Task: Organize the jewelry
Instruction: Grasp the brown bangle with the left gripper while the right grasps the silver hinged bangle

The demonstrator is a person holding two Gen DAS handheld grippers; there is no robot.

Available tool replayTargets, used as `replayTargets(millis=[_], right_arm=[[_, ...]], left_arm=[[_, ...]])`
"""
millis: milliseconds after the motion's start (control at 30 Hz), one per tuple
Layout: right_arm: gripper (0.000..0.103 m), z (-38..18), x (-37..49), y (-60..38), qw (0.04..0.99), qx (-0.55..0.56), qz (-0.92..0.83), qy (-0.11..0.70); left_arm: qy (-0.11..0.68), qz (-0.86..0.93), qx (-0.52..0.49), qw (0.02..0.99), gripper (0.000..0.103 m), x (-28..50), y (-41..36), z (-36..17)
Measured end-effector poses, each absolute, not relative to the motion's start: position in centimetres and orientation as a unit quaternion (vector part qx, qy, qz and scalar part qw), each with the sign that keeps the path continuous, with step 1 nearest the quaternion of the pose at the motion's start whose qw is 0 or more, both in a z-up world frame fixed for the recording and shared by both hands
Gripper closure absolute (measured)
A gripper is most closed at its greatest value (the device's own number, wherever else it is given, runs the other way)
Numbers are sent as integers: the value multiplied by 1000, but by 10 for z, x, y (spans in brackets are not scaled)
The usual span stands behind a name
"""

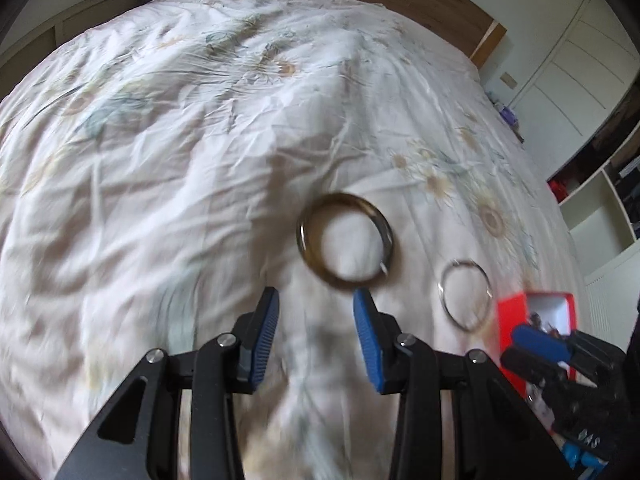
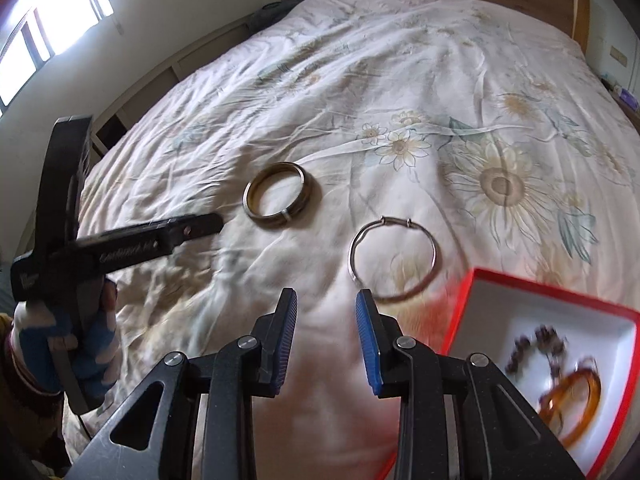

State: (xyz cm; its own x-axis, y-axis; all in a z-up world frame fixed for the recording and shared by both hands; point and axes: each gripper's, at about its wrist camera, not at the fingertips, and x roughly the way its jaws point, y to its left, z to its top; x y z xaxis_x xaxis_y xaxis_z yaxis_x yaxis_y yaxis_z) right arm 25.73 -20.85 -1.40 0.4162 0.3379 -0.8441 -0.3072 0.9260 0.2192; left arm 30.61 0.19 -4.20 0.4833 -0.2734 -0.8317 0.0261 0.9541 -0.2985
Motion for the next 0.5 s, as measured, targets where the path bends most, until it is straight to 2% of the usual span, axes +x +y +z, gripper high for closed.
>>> replayTargets(millis=[367,500], right_arm=[[72,-52,302,-197,811,-5,209,546],[77,-62,311,-191,801,-12,214,558]], left_arm=[[541,-65,-82,834,67,353,-16,-77],[545,-63,-62,833,68,355,-23,-81]])
